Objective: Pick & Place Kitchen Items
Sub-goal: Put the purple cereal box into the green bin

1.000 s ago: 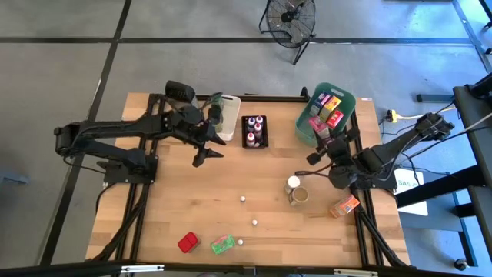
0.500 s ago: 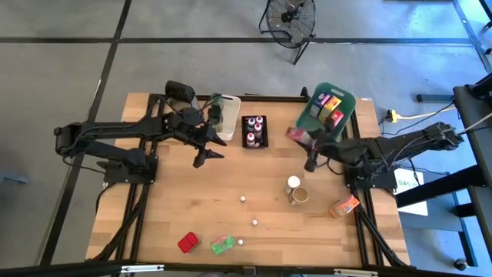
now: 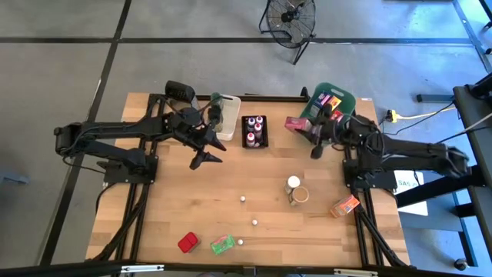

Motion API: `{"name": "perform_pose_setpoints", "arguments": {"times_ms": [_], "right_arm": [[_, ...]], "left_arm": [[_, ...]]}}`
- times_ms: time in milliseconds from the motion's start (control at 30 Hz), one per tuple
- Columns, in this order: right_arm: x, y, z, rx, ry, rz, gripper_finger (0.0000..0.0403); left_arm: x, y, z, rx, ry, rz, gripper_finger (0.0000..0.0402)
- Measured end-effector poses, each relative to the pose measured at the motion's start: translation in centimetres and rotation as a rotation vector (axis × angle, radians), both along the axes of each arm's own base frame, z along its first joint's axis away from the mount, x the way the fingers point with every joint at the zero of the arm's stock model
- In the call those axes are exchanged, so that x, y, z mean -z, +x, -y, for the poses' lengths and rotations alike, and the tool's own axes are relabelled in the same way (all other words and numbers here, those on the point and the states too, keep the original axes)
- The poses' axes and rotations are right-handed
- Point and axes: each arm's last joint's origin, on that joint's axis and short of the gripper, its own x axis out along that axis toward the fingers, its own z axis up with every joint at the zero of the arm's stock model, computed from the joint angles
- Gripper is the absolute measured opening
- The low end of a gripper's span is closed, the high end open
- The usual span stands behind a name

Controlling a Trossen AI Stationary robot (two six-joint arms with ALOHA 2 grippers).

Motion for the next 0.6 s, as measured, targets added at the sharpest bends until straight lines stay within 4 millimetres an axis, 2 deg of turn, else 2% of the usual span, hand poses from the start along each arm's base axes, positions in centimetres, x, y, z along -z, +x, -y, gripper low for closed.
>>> {"name": "perform_pose_setpoints", "arguments": {"times_ms": [100,333,600], "right_arm": [[0.9,-1.0,1.2,-0.025,0.017,0.020,0.0144],[2.4,-2.5,3.6,0.052,0.095,0.096,0.0144],[5.9,-4.1,4.6,0.169,0.117,0.205,0.0144]], "left_arm": [[0.0,0.0,0.0,-0.003,-0.005,-0.002,0.0226],[0.0,0.0,0.0,-0.004,-0.005,-0.001,0.0228],[-0.2,0.1,0.0,-0.006,0.005,0.026,0.0228]]}}
